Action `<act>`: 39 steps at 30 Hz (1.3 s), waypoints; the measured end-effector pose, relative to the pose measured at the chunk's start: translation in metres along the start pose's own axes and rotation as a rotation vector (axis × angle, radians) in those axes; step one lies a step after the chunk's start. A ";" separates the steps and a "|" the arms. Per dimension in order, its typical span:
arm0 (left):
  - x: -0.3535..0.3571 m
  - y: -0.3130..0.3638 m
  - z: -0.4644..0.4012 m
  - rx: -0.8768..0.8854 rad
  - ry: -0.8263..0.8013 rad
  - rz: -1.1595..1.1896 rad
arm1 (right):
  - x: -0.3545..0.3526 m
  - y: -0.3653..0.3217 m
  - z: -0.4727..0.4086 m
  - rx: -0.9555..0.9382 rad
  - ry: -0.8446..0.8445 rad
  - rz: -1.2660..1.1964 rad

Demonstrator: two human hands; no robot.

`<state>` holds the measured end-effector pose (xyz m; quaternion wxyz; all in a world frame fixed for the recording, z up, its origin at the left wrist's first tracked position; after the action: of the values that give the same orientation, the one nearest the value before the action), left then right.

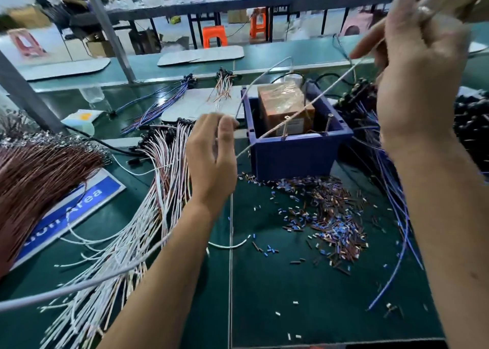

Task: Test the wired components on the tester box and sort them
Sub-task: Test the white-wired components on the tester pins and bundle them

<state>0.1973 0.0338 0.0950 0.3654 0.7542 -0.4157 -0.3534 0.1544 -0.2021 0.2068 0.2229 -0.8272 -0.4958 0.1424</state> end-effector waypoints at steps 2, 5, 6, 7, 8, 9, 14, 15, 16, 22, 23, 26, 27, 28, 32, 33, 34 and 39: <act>0.006 0.023 -0.003 -0.009 -0.005 0.170 | 0.001 -0.008 -0.007 -0.043 -0.161 0.161; 0.017 0.062 -0.003 0.012 -0.086 0.432 | 0.012 -0.007 -0.001 0.022 -0.484 0.290; 0.022 0.072 -0.001 0.000 -0.123 0.490 | 0.017 -0.004 0.007 0.060 -0.608 0.332; 0.028 0.079 0.002 -0.028 -0.154 0.522 | 0.023 -0.001 0.015 0.070 -0.731 0.405; 0.034 0.084 0.005 -0.073 -0.173 0.544 | 0.026 0.004 0.023 0.047 -0.836 0.505; 0.039 0.085 0.008 -0.130 -0.175 0.579 | 0.029 0.008 0.032 0.008 -0.915 0.604; 0.053 0.064 0.021 -0.517 -0.093 0.916 | 0.032 0.034 0.067 -0.038 -1.057 0.609; 0.055 0.058 0.023 -0.588 -0.088 0.986 | 0.031 0.040 0.072 -0.032 -1.044 0.533; 0.056 0.052 0.025 -0.645 -0.086 1.039 | 0.029 0.046 0.075 -0.014 -1.008 0.435; 0.058 0.024 0.031 -0.534 -0.079 0.830 | 0.031 0.073 0.096 0.015 -0.825 0.180; 0.059 0.025 0.034 -0.403 -0.108 0.700 | 0.032 0.077 0.100 -0.006 -0.797 0.201; 0.062 0.027 0.047 -0.044 -0.203 0.339 | 0.031 0.084 0.109 -0.083 -0.711 0.185; 0.063 0.026 0.050 0.034 -0.191 0.257 | 0.031 0.086 0.111 -0.100 -0.692 0.180; 0.063 0.023 0.052 0.076 -0.167 0.212 | 0.030 0.088 0.114 -0.112 -0.683 0.186; 0.060 0.009 0.049 -0.085 -0.114 0.395 | 0.026 0.099 0.122 -0.036 -0.677 0.155; 0.056 0.004 0.046 -0.126 -0.088 0.446 | 0.022 0.101 0.123 0.001 -0.663 0.122; 0.052 0.000 0.043 -0.151 -0.063 0.478 | 0.017 0.104 0.122 0.037 -0.651 0.088; 0.046 -0.002 0.041 -0.139 -0.064 0.469 | 0.005 0.113 0.123 0.335 -0.757 -0.142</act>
<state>0.1823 -0.0168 0.0624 0.4753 0.5985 -0.5655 -0.3102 0.1860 -0.2163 0.0429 0.1657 -0.6328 -0.5684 0.4990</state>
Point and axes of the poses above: each hand's wrist, its own z-axis away from the middle knuckle, its own x-axis out of the palm, y = z × x, the point moved 5 cm from there along -z, towards the middle knuckle, and after that the axes turned 14 degrees about -x, right-handed, at the moved point
